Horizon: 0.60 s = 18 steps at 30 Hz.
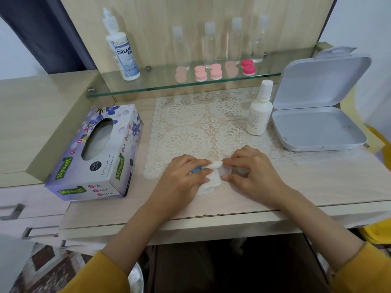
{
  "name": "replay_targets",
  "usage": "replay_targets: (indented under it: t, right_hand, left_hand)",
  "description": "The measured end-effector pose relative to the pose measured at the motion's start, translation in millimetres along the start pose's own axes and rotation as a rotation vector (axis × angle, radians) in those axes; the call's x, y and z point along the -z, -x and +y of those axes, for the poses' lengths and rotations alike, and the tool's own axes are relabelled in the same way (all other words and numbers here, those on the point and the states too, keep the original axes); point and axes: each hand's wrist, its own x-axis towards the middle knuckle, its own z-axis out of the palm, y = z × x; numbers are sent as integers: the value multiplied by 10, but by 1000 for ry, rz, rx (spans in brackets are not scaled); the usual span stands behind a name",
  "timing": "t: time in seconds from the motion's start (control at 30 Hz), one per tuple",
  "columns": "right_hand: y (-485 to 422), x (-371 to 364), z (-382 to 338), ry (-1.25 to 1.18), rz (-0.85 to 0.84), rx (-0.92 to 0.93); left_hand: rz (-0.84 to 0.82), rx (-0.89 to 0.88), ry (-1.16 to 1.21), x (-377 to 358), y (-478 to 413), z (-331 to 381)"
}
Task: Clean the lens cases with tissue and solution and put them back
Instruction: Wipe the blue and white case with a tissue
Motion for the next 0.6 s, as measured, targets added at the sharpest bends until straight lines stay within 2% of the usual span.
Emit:
replay_targets:
  t: [0.23, 0.47, 0.6]
  right_hand:
    - [6, -24, 30, -2, 13, 15]
    - [14, -24, 32, -19, 11, 28]
    - [-1, -25, 38, -38, 12, 16]
  left_hand:
    - [43, 17, -81, 1, 11, -19]
    - [44, 63, 36, 0, -34, -15]
    - [35, 80, 25, -12, -39, 4]
